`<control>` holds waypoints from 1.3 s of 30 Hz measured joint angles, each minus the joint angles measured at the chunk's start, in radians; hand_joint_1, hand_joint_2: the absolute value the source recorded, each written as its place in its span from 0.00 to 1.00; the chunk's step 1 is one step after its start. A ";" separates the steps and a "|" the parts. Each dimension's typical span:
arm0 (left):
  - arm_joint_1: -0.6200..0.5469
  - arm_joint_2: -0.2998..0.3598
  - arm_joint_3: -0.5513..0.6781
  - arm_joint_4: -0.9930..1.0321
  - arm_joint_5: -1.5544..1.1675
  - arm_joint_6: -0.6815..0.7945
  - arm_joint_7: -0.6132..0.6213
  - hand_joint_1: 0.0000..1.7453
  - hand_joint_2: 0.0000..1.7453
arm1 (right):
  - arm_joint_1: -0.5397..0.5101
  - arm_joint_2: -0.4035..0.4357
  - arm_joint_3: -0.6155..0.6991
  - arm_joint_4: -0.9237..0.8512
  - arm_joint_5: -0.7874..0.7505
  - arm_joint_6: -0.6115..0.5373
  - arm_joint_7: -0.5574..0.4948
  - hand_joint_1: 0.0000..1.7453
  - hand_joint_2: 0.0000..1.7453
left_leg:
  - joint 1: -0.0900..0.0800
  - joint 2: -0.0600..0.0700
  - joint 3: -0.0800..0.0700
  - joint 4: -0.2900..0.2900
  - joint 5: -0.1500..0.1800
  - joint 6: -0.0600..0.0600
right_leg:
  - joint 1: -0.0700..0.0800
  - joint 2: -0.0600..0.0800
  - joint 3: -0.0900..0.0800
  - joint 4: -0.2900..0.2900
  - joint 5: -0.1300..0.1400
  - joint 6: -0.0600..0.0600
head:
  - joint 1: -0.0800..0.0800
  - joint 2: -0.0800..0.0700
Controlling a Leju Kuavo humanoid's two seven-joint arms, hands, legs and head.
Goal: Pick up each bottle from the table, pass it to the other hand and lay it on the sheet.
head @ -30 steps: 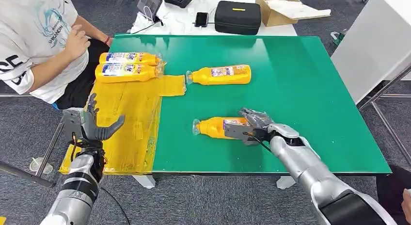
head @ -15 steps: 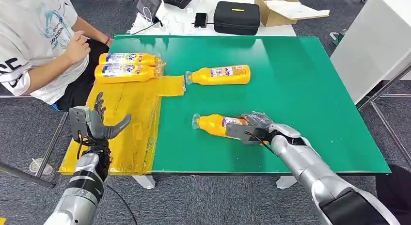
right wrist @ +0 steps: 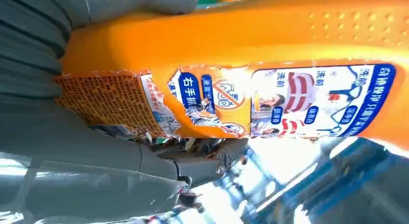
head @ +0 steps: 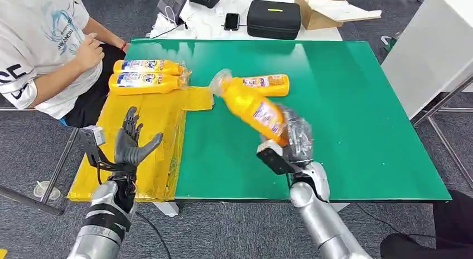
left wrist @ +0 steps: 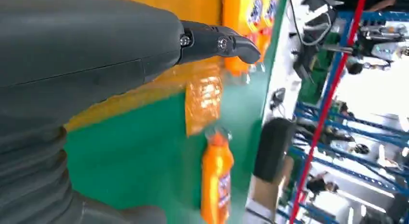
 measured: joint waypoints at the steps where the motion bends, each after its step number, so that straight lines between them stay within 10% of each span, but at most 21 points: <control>1: 0.003 -0.003 -0.002 -0.012 0.008 -0.004 0.003 0.00 1.00 | 0.011 0.005 -0.020 -0.023 0.000 -0.002 -0.005 1.00 1.00 | -0.001 0.000 0.000 0.000 0.000 0.000 | -0.001 0.000 0.000 0.000 0.000 0.000 | 0.000 0.000; 9: 0.050 -0.017 -0.084 -0.120 0.176 -0.145 0.089 0.00 1.00 | 0.097 0.064 -0.143 -0.148 -0.055 -0.135 -0.180 1.00 1.00 | -0.001 0.000 0.000 0.000 -0.001 0.001 | -0.001 -0.001 0.000 0.000 0.000 0.000 | 0.000 0.000; 18: 0.101 -0.010 -0.228 -0.180 0.372 -0.332 0.163 0.00 1.00 | 0.136 0.101 -0.201 -0.134 -0.106 -0.028 -0.275 1.00 1.00 | -0.001 0.000 0.000 0.000 -0.001 0.001 | -0.001 -0.001 -0.001 0.000 0.000 0.000 | 0.000 0.000; 39: 0.039 0.017 -0.451 -0.086 0.384 -0.376 0.157 0.00 1.00 | 0.000 0.283 0.052 0.351 -0.068 0.045 -0.303 1.00 1.00 | 0.000 0.001 -0.001 0.000 -0.001 0.001 | 0.000 0.000 -0.002 0.000 0.000 0.000 | 0.000 0.000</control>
